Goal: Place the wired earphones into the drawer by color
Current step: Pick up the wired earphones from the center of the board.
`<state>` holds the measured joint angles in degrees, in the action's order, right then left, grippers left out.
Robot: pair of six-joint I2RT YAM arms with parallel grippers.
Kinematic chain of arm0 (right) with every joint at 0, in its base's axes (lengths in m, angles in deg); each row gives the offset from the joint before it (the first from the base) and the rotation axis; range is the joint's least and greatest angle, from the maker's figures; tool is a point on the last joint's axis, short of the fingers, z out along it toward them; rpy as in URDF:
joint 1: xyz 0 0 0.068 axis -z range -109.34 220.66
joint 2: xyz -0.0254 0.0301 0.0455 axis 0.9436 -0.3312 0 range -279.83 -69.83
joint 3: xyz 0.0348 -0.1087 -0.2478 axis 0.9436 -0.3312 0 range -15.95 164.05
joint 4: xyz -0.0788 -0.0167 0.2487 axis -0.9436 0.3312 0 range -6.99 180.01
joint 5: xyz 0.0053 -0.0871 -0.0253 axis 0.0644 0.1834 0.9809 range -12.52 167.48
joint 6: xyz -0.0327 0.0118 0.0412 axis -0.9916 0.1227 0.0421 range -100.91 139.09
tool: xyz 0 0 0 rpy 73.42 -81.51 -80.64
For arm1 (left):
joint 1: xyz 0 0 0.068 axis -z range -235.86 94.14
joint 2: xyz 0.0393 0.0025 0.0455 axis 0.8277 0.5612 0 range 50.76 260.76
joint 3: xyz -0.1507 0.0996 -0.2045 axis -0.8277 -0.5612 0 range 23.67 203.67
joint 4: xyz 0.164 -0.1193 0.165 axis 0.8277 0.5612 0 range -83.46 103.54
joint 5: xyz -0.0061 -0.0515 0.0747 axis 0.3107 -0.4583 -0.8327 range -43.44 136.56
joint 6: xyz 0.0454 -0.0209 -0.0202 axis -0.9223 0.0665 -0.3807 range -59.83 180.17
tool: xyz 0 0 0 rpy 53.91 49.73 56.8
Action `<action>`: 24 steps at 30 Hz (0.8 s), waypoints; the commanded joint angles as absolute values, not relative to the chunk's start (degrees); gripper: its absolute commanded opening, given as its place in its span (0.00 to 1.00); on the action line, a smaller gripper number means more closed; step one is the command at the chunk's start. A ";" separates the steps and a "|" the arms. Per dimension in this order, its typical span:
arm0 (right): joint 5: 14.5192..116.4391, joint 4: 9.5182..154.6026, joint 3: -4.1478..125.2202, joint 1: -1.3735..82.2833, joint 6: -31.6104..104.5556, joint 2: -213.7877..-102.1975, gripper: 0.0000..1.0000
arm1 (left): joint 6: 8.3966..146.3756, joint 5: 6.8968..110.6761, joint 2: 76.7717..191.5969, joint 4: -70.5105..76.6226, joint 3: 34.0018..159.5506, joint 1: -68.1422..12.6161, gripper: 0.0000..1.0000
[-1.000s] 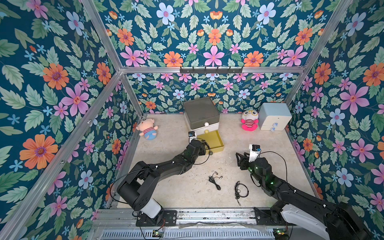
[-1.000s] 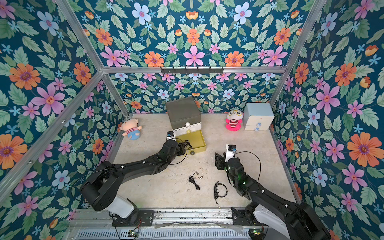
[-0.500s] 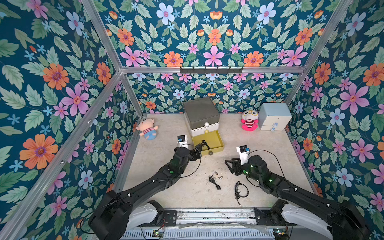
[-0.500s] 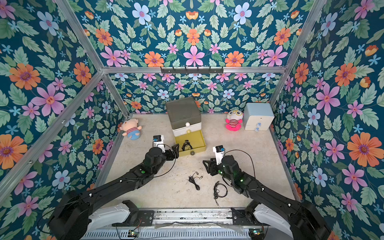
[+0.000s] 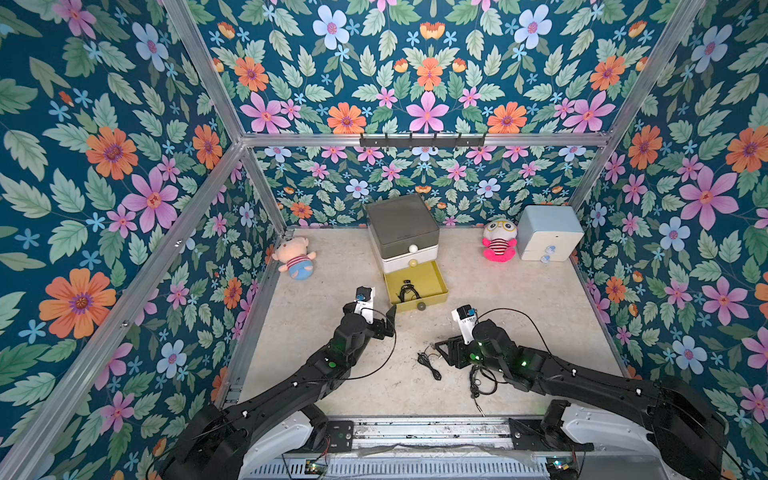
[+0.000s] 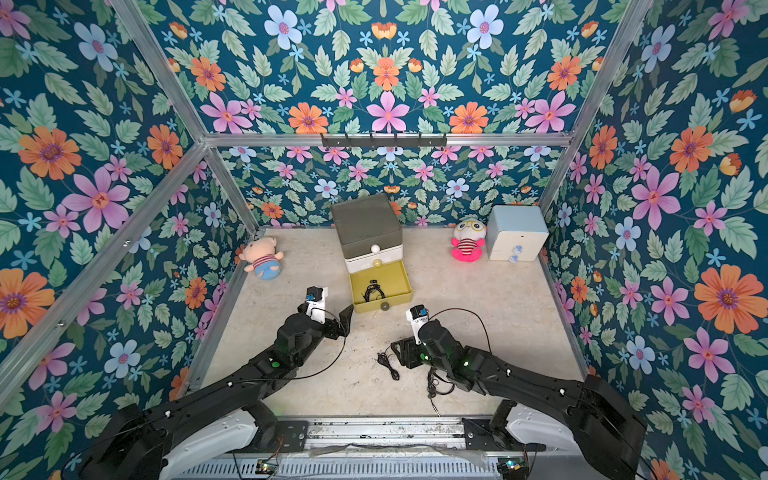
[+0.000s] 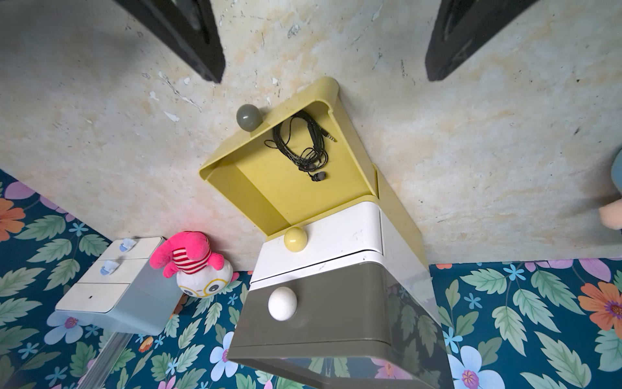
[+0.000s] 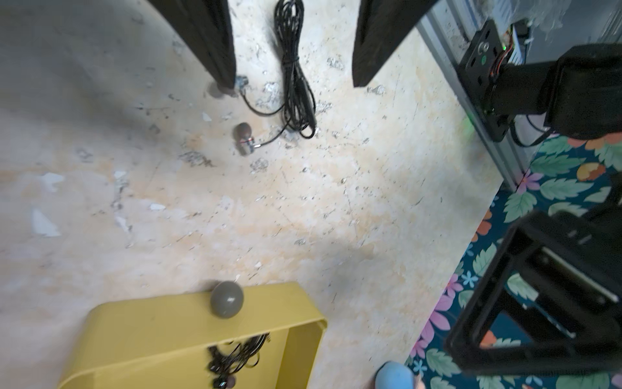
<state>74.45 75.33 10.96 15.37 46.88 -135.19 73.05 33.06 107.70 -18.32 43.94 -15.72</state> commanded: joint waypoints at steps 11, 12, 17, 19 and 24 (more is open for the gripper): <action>74.21 72.04 15.60 11.26 46.76 -148.92 0.52 | 70.71 29.98 106.49 -19.52 43.19 -15.78 0.99; 74.46 72.60 16.30 10.92 46.43 -150.16 0.52 | 70.71 29.92 106.36 -19.48 43.16 -15.78 0.99; 75.28 74.92 19.01 9.58 45.63 -154.99 0.51 | 70.71 29.99 105.94 -19.30 43.18 -15.78 0.99; 75.43 75.31 19.37 9.55 45.78 -156.01 0.51 | 70.78 29.98 105.89 -19.21 43.18 -15.78 0.99; 76.10 76.33 19.29 9.38 46.46 -157.17 0.50 | 70.80 30.01 106.28 -19.20 43.36 -15.78 0.99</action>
<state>74.87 75.07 19.14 9.51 46.38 -156.83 71.21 30.18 106.13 -18.32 43.11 -15.72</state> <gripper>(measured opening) 0.503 0.992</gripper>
